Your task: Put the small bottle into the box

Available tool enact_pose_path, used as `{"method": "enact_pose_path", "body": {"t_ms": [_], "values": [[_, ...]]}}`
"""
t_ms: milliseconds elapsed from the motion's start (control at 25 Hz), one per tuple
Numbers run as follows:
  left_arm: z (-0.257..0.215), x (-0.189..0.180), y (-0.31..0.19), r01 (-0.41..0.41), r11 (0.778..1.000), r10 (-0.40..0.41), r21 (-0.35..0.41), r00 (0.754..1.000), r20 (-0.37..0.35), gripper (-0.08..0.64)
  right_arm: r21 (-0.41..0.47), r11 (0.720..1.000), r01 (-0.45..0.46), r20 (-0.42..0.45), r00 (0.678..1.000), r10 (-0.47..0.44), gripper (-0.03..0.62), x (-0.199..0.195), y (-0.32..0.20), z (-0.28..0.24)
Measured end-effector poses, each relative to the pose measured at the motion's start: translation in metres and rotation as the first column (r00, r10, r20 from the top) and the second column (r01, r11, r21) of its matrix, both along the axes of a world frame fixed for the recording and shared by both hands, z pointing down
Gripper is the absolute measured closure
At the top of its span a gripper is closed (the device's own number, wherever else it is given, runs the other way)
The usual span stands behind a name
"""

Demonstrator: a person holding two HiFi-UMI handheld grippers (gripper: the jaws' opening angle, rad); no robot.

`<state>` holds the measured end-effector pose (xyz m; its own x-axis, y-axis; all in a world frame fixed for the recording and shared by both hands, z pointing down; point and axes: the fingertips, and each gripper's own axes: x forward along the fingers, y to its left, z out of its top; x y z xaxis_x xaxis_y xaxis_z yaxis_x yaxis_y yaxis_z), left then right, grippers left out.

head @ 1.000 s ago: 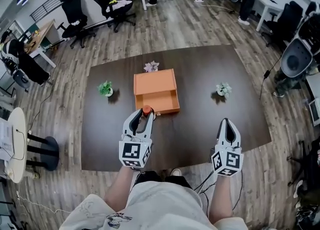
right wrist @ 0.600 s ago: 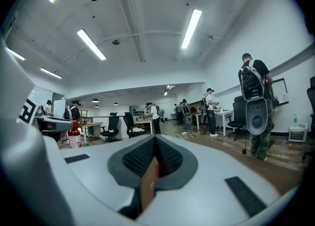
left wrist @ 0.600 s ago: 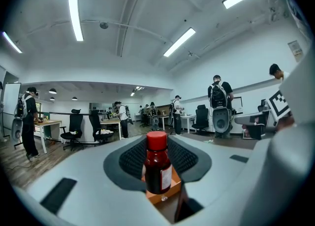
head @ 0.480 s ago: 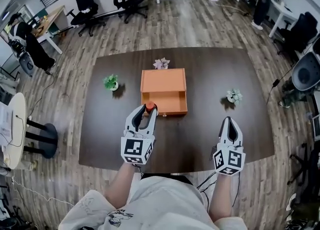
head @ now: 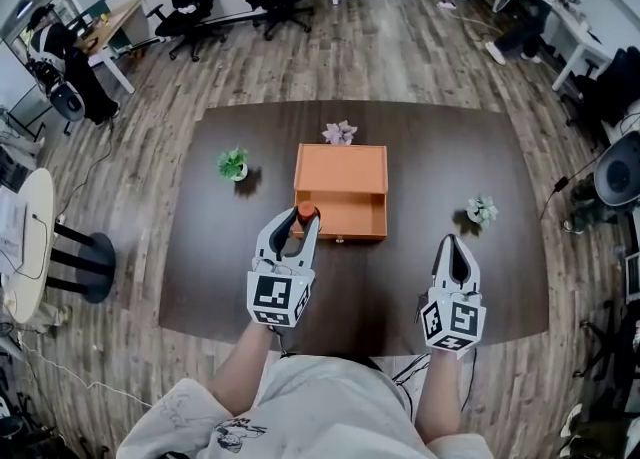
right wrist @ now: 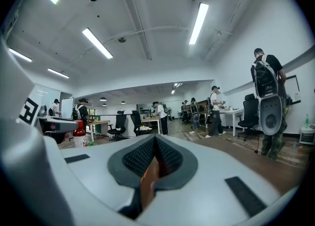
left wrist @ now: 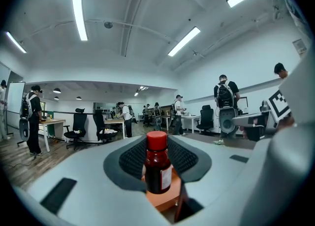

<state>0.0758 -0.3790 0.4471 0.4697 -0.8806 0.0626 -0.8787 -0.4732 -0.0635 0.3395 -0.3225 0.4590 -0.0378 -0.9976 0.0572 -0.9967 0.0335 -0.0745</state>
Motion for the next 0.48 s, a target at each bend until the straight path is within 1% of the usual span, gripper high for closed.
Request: {"method": "enact_pose_path", "body": {"t_ms": [480], "values": [[0.012, -0.007, -0.014, 0.001, 0.999, 0.000, -0.033, 1.000, 0.016, 0.430, -0.038, 0.999, 0.015, 0.014, 1.000, -0.015, 0.591, -0.011, -0.018, 0.017]]}}
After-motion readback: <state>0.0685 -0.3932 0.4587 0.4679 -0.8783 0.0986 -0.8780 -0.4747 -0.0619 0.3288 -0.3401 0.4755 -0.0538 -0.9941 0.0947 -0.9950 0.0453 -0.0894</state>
